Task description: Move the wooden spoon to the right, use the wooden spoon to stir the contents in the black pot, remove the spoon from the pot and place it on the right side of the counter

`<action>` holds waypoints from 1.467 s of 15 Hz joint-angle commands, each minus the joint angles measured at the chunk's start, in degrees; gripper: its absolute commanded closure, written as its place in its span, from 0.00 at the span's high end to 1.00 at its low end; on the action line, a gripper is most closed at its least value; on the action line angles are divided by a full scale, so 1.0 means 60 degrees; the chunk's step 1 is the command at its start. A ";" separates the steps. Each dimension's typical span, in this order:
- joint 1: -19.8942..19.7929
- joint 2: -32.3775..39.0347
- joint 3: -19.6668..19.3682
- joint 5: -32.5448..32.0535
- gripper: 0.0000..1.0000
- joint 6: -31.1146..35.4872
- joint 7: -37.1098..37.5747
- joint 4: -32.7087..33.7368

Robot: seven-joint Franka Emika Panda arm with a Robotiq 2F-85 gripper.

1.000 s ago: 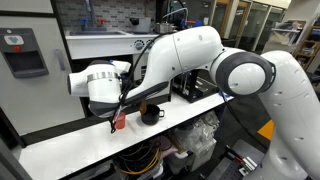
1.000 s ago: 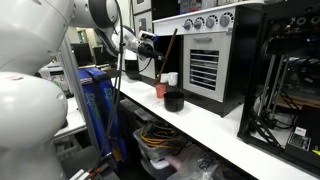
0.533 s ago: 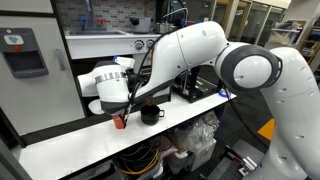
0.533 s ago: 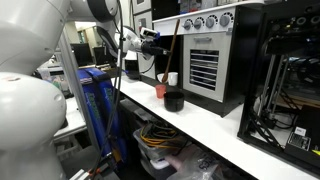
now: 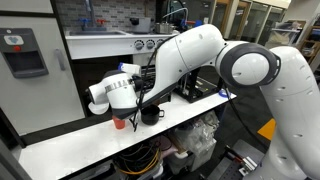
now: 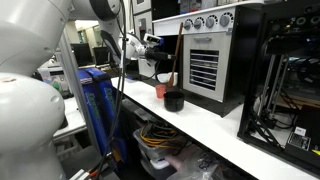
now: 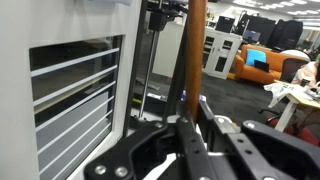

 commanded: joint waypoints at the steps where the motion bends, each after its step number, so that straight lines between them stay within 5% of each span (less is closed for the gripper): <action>1: -0.0176 -0.0158 0.0083 -0.0608 0.03 0.0141 0.0571 -0.0888; 22: -0.0491 0.0905 0.0460 -0.0483 0.03 0.0806 0.5021 -0.1004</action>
